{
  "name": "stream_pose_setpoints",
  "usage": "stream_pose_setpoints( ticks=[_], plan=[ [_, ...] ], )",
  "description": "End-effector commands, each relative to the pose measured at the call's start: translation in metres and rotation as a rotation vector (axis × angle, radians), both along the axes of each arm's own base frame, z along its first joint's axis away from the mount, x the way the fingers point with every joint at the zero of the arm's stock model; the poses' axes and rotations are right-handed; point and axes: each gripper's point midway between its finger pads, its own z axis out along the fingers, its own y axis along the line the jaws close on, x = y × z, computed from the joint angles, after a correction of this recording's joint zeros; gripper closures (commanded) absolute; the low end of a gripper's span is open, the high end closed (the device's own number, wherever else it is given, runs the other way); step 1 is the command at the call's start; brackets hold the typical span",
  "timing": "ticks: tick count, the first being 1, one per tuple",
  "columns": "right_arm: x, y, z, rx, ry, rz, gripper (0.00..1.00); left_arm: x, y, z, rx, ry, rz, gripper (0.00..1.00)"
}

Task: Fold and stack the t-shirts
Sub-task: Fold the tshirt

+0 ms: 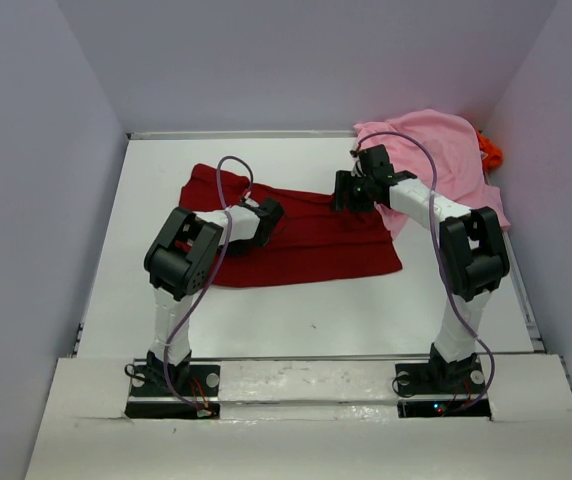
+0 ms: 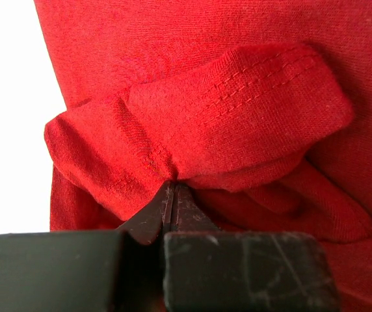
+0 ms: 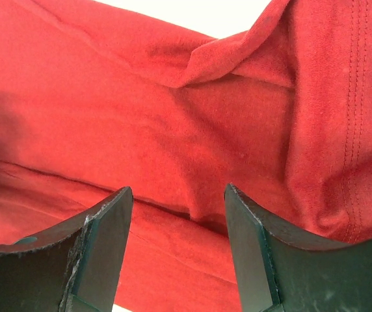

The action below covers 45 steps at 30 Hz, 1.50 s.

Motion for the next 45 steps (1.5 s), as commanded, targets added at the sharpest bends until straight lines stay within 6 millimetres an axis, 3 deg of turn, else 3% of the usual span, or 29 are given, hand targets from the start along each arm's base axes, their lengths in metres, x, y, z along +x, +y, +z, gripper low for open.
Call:
stream_pose_setpoints(
  ticks=[1,6,13,17,22,27,28,30,33,40,43,45],
  plan=[
    [0.008,0.004,0.028,0.037,-0.082,0.012,0.36,0.002,0.002,0.015,-0.014,-0.053,0.022,1.00],
    [0.008,0.006,0.028,0.044,-0.082,0.020,0.36,0.021,-0.002,0.056,-0.030,-0.160,0.022,1.00],
    [0.006,0.006,0.026,0.044,-0.077,0.025,0.36,0.051,-0.011,0.098,-0.037,-0.245,0.007,1.00],
    [0.006,0.007,0.025,0.046,-0.073,0.026,0.36,0.066,-0.012,0.105,-0.046,-0.261,0.016,1.00],
    [0.006,0.006,0.023,0.043,-0.071,0.026,0.36,0.084,-0.015,0.101,-0.055,-0.267,0.014,1.00],
    [0.007,0.004,0.020,0.030,-0.070,0.022,0.36,0.080,-0.019,0.094,-0.114,-0.267,0.026,1.00],
    [0.008,0.004,0.018,0.026,-0.069,0.021,0.36,0.078,-0.021,0.092,-0.136,-0.267,0.016,0.99],
    [0.010,0.002,0.017,0.018,-0.069,0.006,0.36,0.071,-0.011,0.085,-0.164,-0.272,0.025,0.77],
    [0.014,0.002,0.017,0.017,-0.071,-0.004,0.36,0.076,0.002,0.089,-0.214,-0.297,0.066,0.56],
    [0.033,-0.005,0.036,-0.034,-0.137,-0.034,0.35,0.088,-0.017,0.105,-0.434,-0.327,0.041,0.42],
    [0.050,-0.011,0.047,-0.075,-0.178,-0.068,0.35,0.083,-0.029,0.117,-0.520,-0.343,0.011,0.42],
    [0.069,-0.016,0.047,-0.099,-0.175,-0.088,0.35,0.079,-0.039,0.137,-0.606,-0.376,-0.025,0.41]
  ],
)
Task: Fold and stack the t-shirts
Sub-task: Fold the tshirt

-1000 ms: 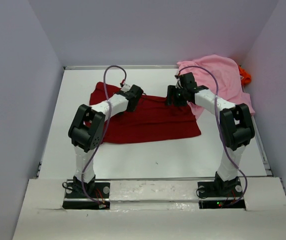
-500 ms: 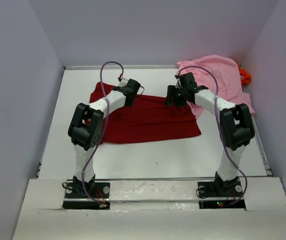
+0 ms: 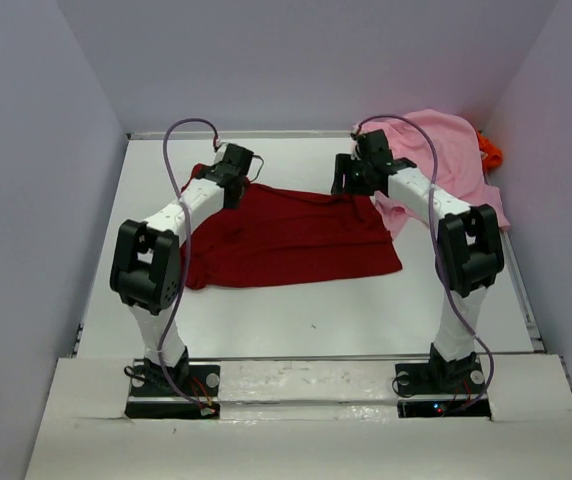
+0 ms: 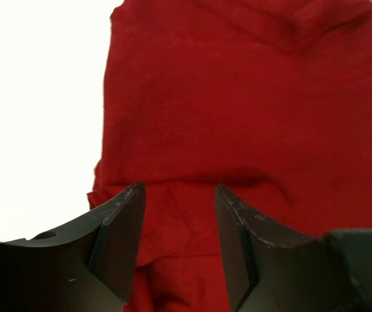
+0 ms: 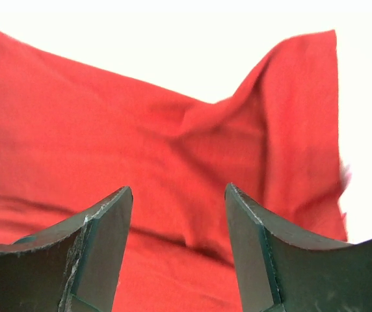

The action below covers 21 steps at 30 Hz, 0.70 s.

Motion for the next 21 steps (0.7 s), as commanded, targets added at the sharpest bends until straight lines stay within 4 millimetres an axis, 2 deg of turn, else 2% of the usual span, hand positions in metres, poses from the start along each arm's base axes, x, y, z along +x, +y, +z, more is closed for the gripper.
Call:
stream_pose_setpoints(
  ticks=[1,3,5,9,10,11,15,18,21],
  plan=[
    [0.048,-0.014,0.021,-0.058,-0.078,-0.060,0.35,-0.008,-0.028,0.048,-0.188,-0.118,-0.083,0.41],
    [0.066,-0.018,0.013,-0.058,-0.042,-0.076,0.36,-0.014,-0.034,0.064,-0.226,-0.161,-0.113,0.41],
    [0.078,-0.029,0.008,-0.040,-0.026,-0.105,0.36,-0.020,-0.036,0.067,-0.227,-0.178,-0.130,0.41],
    [0.094,-0.040,-0.009,0.020,0.021,-0.140,0.36,-0.033,-0.045,0.092,-0.237,-0.257,-0.163,0.41],
    [0.103,-0.049,-0.015,0.006,0.021,-0.163,0.36,-0.034,-0.048,0.093,-0.249,-0.267,-0.170,0.41],
    [0.104,-0.050,-0.019,-0.003,0.027,-0.165,0.36,-0.036,-0.050,0.095,-0.259,-0.274,-0.180,0.41],
    [0.112,-0.076,-0.032,-0.051,0.050,-0.214,0.37,-0.040,-0.054,0.104,-0.288,-0.308,-0.205,0.41],
    [0.114,-0.085,-0.034,-0.073,0.045,-0.223,0.36,-0.041,-0.056,0.104,-0.294,-0.303,-0.217,0.41],
    [0.115,-0.084,-0.039,-0.074,0.052,-0.222,0.37,-0.043,-0.062,0.108,-0.325,-0.312,-0.235,0.41]
  ],
)
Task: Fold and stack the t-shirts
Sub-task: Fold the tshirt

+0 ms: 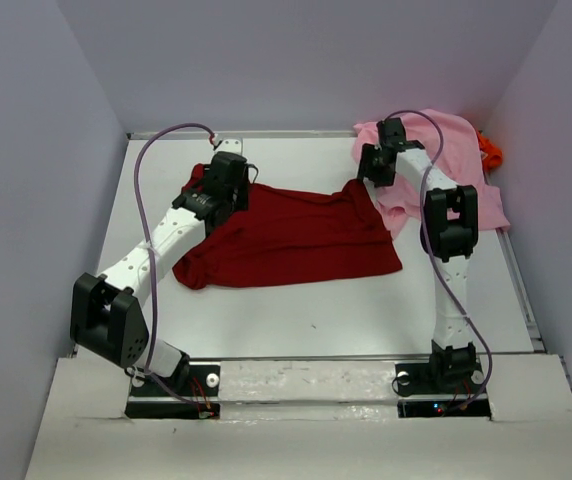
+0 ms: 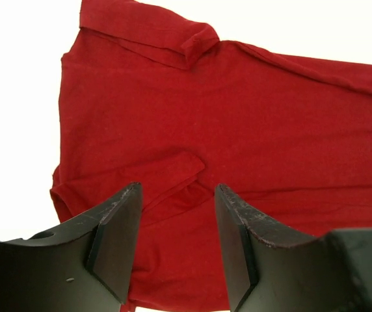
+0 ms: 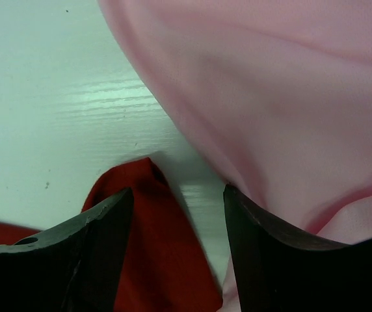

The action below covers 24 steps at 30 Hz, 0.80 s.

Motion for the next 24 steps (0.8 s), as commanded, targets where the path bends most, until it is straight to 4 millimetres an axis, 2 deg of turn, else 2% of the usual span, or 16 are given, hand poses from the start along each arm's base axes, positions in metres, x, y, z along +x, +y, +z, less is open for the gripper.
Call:
stream_pose_setpoints(
  ticks=[1,7,12,17,20,24],
  plan=[
    [0.014,0.004,0.028,-0.011,-0.071,0.013,0.37,-0.001,-0.008,0.019,-0.057,-0.057,-0.035,0.41],
    [0.017,0.013,0.016,0.028,-0.052,0.031,0.37,-0.001,-0.006,0.019,-0.049,-0.060,-0.032,0.41],
    [0.023,0.018,0.015,0.052,-0.060,0.040,0.38,-0.001,-0.006,0.015,-0.043,-0.051,-0.033,0.42],
    [0.023,0.025,0.001,0.080,-0.035,0.056,0.38,0.001,-0.002,0.014,-0.024,-0.051,-0.017,0.42],
    [0.023,0.028,-0.006,0.099,-0.021,0.061,0.41,0.001,-0.003,0.012,-0.022,-0.046,-0.016,0.42],
    [0.021,0.033,-0.016,0.118,-0.001,0.076,0.53,0.001,-0.001,0.010,-0.012,-0.043,-0.011,0.42]
  ],
)
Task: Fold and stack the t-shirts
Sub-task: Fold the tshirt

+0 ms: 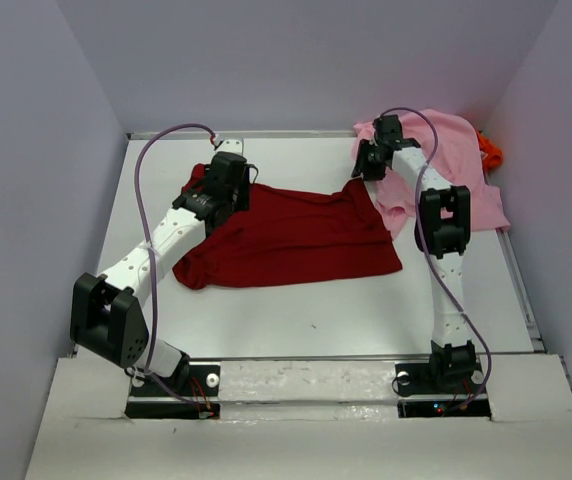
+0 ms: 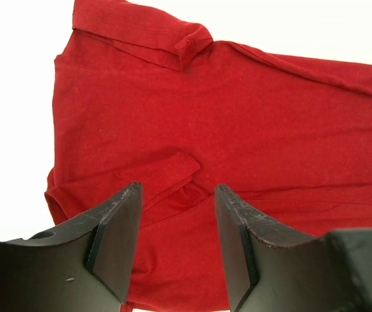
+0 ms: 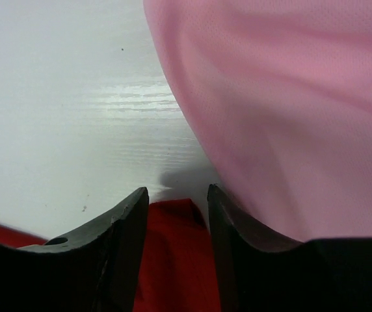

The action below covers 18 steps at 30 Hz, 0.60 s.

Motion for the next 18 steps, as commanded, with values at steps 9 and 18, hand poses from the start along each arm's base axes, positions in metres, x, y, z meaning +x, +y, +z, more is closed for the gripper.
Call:
stream_pose_setpoints(
  ticks=[9,18],
  plan=[
    [-0.012,0.009,-0.009,0.023,0.038,0.024,0.61,0.004,0.007,0.007,0.019,-0.033,0.023,0.42],
    [-0.023,0.003,0.001,-0.002,0.028,0.025,0.50,0.003,0.010,0.007,0.024,-0.033,0.029,0.42]
  ],
)
